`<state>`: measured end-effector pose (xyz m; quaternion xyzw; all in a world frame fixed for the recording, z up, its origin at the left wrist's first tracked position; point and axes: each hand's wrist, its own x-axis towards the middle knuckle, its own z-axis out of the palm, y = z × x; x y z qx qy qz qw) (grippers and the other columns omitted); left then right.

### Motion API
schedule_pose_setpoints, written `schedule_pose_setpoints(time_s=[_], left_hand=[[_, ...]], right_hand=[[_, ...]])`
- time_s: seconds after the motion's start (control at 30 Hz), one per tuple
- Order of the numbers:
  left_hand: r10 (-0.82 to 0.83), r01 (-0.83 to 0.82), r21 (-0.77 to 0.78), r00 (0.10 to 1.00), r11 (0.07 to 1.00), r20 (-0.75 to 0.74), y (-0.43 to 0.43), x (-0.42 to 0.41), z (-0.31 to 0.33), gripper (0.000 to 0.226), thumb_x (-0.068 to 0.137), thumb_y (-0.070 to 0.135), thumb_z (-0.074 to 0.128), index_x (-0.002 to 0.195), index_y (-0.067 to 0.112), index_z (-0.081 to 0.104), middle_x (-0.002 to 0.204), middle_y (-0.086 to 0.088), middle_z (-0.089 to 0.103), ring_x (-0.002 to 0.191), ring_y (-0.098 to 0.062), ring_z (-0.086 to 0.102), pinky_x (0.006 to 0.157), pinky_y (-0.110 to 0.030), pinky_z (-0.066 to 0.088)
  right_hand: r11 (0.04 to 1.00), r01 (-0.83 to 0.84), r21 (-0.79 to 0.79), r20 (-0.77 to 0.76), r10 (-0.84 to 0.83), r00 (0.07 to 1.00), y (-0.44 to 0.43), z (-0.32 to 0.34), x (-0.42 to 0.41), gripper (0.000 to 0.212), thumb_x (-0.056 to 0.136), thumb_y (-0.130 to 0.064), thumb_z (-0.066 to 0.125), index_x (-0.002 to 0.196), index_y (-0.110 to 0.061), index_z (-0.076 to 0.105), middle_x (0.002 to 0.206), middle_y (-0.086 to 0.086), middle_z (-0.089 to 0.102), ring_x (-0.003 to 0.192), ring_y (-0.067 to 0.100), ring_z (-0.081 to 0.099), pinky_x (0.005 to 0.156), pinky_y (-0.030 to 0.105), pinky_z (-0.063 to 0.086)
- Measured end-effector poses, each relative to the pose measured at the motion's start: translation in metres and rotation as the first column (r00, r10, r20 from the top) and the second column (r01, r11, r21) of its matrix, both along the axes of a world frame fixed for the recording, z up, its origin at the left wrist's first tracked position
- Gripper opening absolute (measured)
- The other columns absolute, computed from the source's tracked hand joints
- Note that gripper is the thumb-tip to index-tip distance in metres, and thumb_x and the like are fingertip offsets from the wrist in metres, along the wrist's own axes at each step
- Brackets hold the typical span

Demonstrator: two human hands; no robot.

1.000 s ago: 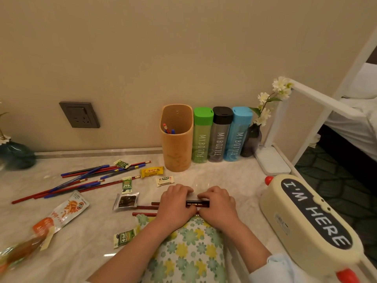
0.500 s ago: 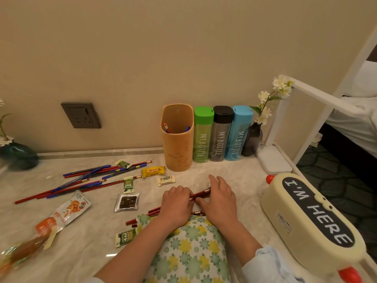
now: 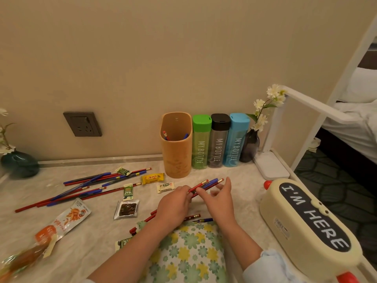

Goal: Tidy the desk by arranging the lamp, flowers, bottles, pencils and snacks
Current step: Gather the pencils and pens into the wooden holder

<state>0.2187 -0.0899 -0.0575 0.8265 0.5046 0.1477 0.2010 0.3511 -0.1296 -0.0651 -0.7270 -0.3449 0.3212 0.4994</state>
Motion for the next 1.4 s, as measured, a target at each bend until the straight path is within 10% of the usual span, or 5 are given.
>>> schedule_pose_setpoints(time_s=[0.2,0.97,1.2,1.4], left_hand=[[0.042,-0.023,-0.08,0.967,0.997,0.251,0.009,0.0,0.02,0.017,0.1,0.032,0.039,0.094,0.027,0.054,0.086,0.009,0.06,0.077,-0.011,0.057,0.069,-0.036,0.048],[-0.134,0.046,0.179,0.845,0.983,0.518,0.079,-0.001,0.22,0.026,0.099,0.022,0.045,0.079,0.03,0.06,0.072,0.006,0.061,0.065,-0.009,0.056,0.062,-0.035,0.047],[-0.128,0.016,0.258,0.897,0.966,0.422,0.1,0.003,0.269,0.02,0.098,0.032,0.045,0.095,0.023,0.062,0.095,-0.005,0.044,0.087,-0.017,0.049,0.076,-0.03,0.044],[-0.13,0.04,0.243,0.922,0.969,0.364,0.111,0.002,0.271,0.027,0.098,0.035,0.045,0.106,0.02,0.066,0.095,-0.004,0.069,0.09,-0.02,0.065,0.081,-0.047,0.053]], right_hand=[[0.982,-0.064,0.176,-0.268,0.111,0.957,0.013,0.032,-0.008,0.006,0.086,-0.017,0.069,0.092,-0.014,0.07,0.075,0.002,0.075,0.064,0.011,0.068,0.054,0.023,0.054],[0.777,-0.294,0.557,0.11,0.282,0.953,0.088,0.247,-0.005,0.011,0.083,-0.011,0.071,0.083,-0.022,0.069,0.078,0.004,0.074,0.073,0.015,0.072,0.066,0.03,0.06],[0.713,-0.317,0.626,0.23,0.22,0.948,0.105,0.286,-0.002,0.013,0.084,-0.012,0.07,0.092,-0.022,0.069,0.086,0.003,0.074,0.083,0.017,0.072,0.076,0.036,0.061],[0.717,-0.314,0.623,0.305,0.148,0.941,0.12,0.279,-0.003,0.012,0.086,-0.017,0.067,0.094,-0.025,0.069,0.09,-0.001,0.074,0.088,0.015,0.07,0.082,0.045,0.058]])
